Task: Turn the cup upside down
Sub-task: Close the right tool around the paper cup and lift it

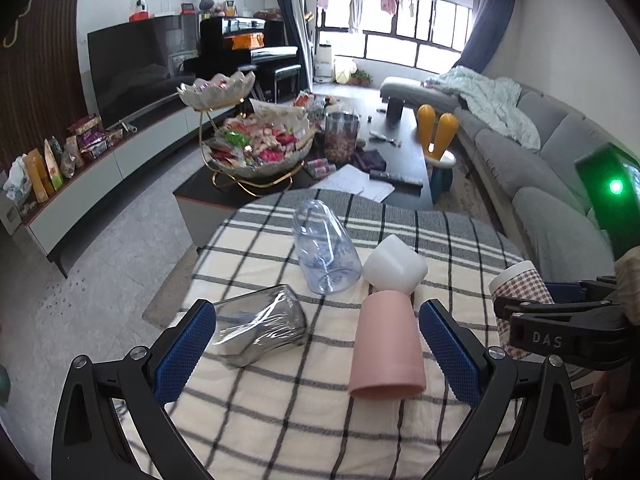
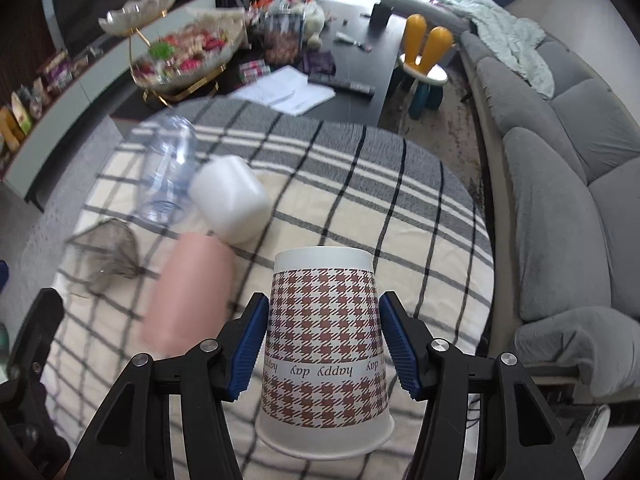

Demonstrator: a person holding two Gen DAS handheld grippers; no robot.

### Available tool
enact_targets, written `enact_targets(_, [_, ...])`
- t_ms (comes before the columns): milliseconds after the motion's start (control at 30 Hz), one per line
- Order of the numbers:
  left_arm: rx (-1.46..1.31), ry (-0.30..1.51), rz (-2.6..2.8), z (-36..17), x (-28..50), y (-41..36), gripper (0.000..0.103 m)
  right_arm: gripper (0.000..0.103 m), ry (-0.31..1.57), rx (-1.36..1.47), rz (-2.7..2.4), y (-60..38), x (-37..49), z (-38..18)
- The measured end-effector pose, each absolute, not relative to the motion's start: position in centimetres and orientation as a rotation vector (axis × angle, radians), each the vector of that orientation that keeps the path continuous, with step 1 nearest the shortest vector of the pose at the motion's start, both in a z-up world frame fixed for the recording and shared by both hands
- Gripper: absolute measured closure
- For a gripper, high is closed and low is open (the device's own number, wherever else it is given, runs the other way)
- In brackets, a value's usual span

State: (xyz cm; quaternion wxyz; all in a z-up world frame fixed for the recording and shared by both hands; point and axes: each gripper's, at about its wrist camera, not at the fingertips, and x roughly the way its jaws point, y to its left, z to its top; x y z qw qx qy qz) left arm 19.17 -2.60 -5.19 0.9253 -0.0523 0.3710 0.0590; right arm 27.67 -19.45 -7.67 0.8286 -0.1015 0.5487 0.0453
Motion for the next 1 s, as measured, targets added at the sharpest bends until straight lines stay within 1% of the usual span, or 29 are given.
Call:
enact_targets(133, [-0.091, 0.738, 0.120, -3.3, 15.9, -0.6, 0.000, 0.046, 1.155, -0.152, 0.119, -18.6, 24.7, -5.7])
enact_targets(267, [-0.078, 0.745, 0.125, -2.5, 12.6, 1.8, 0.000, 0.046, 1.202, -0.036, 0.174, -16.6, 20.9, -5.4])
enact_targets(500, [-0.079, 0.776, 0.090, -2.5, 7.5, 6.9, 0.000, 0.046, 1.293, 0.236, 0.197, -14.0, 15.6, -9.2])
enact_targets(633, [-0.074, 0.795, 0.045, -3.5, 6.7, 8.8, 0.000, 0.046, 1.314, 0.370, 0.159, -12.6, 13.3, -11.8])
enact_targets(800, [-0.023, 0.810, -0.001, -5.1, 7.2, 9.6, 0.000, 0.046, 1.295, 0.410, 0.087, -11.3, 12.6, -14.4])
enact_targets(1000, [0.006, 0.823, -0.024, -7.0, 7.6, 9.7, 0.000, 0.046, 1.283, 0.331, 0.047, -9.9, 13.4, -15.5])
